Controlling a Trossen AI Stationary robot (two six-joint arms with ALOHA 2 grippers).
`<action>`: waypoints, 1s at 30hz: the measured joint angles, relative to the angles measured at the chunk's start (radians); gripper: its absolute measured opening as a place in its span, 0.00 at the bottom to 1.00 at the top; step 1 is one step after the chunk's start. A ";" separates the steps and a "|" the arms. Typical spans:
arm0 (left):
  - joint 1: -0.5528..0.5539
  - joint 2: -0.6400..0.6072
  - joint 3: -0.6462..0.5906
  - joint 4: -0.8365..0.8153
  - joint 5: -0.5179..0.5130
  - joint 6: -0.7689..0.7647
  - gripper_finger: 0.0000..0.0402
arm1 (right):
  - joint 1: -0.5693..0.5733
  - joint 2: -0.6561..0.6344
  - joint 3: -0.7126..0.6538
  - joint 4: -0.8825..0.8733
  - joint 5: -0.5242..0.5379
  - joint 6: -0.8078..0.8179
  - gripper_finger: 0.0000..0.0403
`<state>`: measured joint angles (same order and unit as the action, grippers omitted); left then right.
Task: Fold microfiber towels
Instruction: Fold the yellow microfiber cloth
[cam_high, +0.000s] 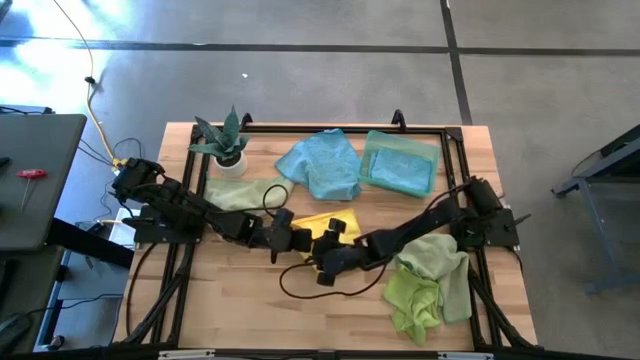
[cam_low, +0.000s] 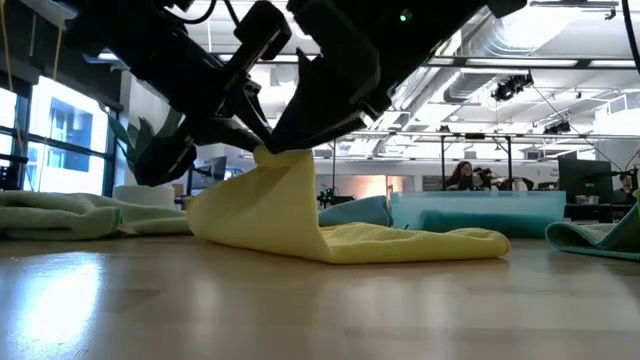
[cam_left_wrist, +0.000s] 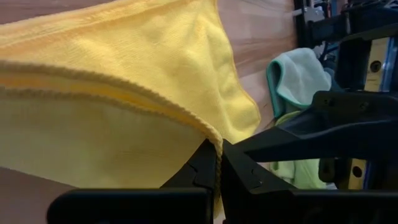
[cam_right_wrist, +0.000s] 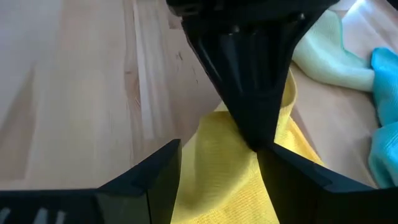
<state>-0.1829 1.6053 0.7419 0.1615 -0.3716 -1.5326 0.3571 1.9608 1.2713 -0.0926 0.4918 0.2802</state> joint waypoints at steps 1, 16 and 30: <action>0.000 0.001 -0.001 0.001 0.000 0.000 0.00 | 0.003 0.005 0.000 0.000 0.011 0.013 0.51; 0.002 0.002 -0.002 0.034 0.018 0.018 0.00 | 0.012 0.024 0.000 0.003 0.085 0.033 0.51; 0.003 0.003 -0.003 0.041 0.069 0.014 0.00 | 0.014 0.041 0.000 0.000 0.117 0.085 0.42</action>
<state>-0.1802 1.6085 0.7391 0.2028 -0.3029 -1.5185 0.3706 2.0014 1.2716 -0.0930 0.6089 0.3654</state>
